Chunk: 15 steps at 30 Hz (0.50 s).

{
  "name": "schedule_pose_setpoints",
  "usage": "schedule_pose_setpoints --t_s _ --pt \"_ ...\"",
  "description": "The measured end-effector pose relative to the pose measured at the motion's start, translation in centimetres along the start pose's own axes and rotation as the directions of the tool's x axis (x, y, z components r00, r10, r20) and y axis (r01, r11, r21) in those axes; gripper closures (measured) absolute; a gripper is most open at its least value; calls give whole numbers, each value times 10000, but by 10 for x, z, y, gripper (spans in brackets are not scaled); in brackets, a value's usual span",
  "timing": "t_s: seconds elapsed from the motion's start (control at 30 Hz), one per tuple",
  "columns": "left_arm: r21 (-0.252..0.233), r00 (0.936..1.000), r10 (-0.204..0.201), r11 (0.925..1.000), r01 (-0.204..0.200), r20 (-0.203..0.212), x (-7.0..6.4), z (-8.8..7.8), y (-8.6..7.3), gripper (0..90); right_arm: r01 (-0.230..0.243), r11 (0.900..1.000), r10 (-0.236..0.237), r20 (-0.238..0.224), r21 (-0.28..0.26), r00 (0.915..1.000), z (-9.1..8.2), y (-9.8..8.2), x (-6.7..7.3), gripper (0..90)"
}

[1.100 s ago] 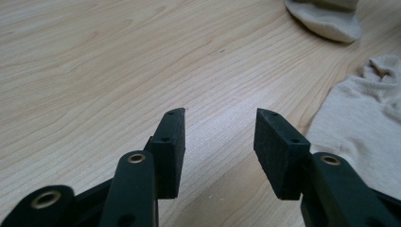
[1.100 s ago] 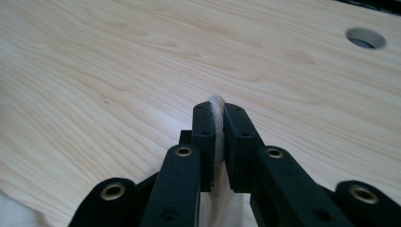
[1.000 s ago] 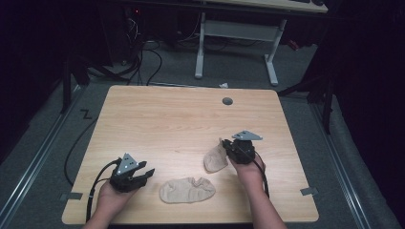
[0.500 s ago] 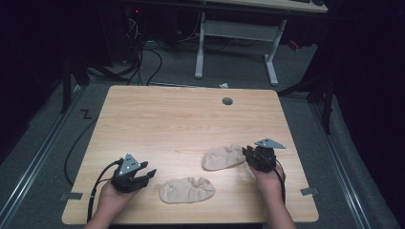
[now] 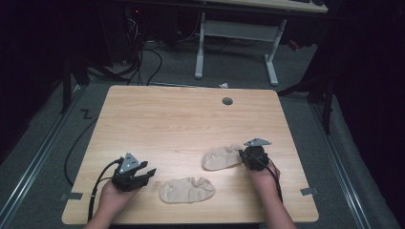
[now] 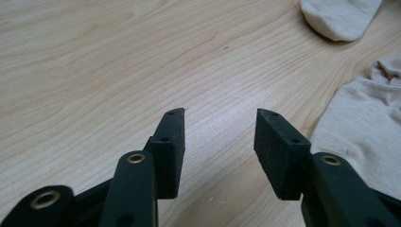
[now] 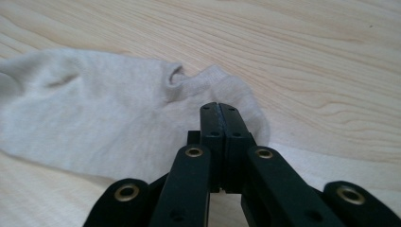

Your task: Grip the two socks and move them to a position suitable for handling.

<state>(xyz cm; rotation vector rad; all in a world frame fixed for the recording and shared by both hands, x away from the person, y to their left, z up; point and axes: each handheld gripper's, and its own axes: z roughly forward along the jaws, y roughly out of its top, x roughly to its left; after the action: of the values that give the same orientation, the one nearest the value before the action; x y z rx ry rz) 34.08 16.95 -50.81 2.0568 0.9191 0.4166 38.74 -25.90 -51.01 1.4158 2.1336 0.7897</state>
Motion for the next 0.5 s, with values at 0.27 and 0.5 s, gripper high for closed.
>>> schedule_pose_setpoints --t_s 0.27,0.5 --pt "-42 9999 -55 10000 56 93 2 3 1 536 -108 9995 110 -43 290 9999 5 -7 -3 898" --pt "-142 9999 -87 9999 88 128 -1 3 3 527 -4 9999 7 -226 150 9997 0 -13 7 898"
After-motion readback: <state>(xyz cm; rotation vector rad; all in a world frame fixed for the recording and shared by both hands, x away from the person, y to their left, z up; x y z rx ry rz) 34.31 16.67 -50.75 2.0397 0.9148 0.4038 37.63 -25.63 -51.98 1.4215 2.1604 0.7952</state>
